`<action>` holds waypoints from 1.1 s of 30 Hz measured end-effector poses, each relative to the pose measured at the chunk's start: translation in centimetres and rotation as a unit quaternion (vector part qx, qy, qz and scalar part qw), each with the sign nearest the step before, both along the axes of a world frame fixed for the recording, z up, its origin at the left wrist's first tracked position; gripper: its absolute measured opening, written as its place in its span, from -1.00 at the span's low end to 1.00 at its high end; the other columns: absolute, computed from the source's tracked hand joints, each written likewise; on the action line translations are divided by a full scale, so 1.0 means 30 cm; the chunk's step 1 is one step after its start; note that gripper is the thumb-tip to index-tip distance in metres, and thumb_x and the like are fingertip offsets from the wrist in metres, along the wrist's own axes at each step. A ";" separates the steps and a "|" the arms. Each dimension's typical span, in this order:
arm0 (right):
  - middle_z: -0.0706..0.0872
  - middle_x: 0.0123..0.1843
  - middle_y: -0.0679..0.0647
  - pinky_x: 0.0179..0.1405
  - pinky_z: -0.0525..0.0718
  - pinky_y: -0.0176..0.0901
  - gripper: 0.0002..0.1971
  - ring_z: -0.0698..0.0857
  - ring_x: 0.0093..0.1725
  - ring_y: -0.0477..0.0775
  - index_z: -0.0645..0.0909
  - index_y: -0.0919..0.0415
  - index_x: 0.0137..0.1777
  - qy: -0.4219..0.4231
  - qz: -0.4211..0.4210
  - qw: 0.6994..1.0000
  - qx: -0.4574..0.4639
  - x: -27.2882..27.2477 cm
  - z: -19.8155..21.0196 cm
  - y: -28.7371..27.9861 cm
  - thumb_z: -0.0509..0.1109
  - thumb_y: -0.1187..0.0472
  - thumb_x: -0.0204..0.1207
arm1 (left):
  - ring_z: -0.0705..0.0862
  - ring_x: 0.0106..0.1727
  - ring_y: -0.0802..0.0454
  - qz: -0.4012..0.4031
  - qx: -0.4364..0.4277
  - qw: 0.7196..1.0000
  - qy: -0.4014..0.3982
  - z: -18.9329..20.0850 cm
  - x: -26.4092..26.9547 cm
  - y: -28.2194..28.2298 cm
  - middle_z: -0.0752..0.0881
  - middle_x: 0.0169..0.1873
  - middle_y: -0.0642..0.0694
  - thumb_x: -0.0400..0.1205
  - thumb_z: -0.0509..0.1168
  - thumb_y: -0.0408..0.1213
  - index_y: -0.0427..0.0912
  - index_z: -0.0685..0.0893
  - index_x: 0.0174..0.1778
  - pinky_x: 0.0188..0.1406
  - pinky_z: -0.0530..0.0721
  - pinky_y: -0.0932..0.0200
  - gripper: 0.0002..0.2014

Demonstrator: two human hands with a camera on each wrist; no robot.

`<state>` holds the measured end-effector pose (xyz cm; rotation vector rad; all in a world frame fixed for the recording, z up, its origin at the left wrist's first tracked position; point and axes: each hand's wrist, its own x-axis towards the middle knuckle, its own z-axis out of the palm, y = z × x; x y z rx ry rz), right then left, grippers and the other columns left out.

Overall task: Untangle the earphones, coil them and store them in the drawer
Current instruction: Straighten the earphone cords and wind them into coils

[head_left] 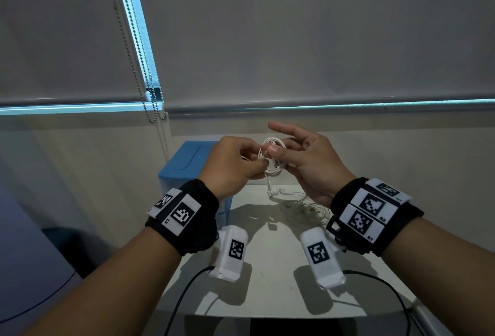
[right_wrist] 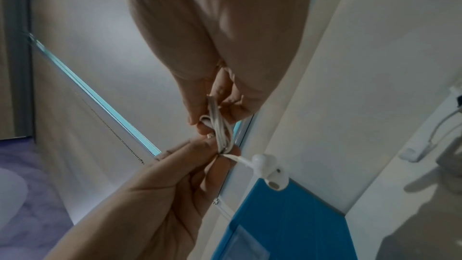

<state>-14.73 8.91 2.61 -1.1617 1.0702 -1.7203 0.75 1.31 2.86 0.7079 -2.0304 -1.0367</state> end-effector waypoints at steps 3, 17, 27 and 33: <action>0.85 0.06 0.34 -0.01 0.76 -0.16 -0.53 0.86 0.00 0.11 0.68 0.17 0.42 0.003 -0.013 1.000 -0.007 0.002 -0.013 -0.003 0.51 0.47 0.53 | 0.87 -0.14 -0.16 0.006 -0.001 1.000 -0.002 -0.005 -0.005 -0.003 0.84 -0.16 -0.29 0.61 0.48 -0.44 -0.28 0.83 0.05 -0.08 0.86 0.07 -0.88; 0.83 -0.04 0.31 -0.11 0.70 -0.19 -0.62 0.76 -0.16 0.05 0.70 0.23 0.34 0.029 0.001 0.999 0.037 -0.030 -0.003 -0.005 0.52 0.45 0.53 | 0.86 -0.22 -0.14 0.029 -0.027 0.999 -0.007 -0.010 -0.010 -0.010 0.81 -0.23 -0.28 0.57 0.51 -0.46 -0.19 0.78 0.06 -0.12 0.88 -0.02 -0.81; 0.84 -0.15 0.19 -0.13 0.75 -0.18 -0.72 0.79 -0.18 0.03 0.74 0.07 0.21 0.186 -0.123 0.975 -0.003 -0.021 0.006 -0.020 0.53 0.38 0.57 | 0.85 -0.27 0.07 0.044 -0.096 0.994 -0.034 -0.009 -0.019 -0.003 0.87 -0.27 -0.07 0.60 0.50 -0.42 -0.09 0.86 0.11 -0.14 0.85 0.19 -0.78; 0.86 -0.10 0.13 0.00 0.83 -0.07 -0.74 0.86 -0.07 0.08 0.79 0.11 0.17 0.154 -0.189 0.969 -0.040 -0.011 -0.009 -0.025 0.54 0.40 0.55 | 0.83 -0.25 0.16 0.055 -0.140 0.988 -0.033 -0.011 -0.035 0.002 0.88 -0.21 0.05 0.61 0.50 -0.37 0.02 0.84 0.18 -0.07 0.85 0.07 -0.73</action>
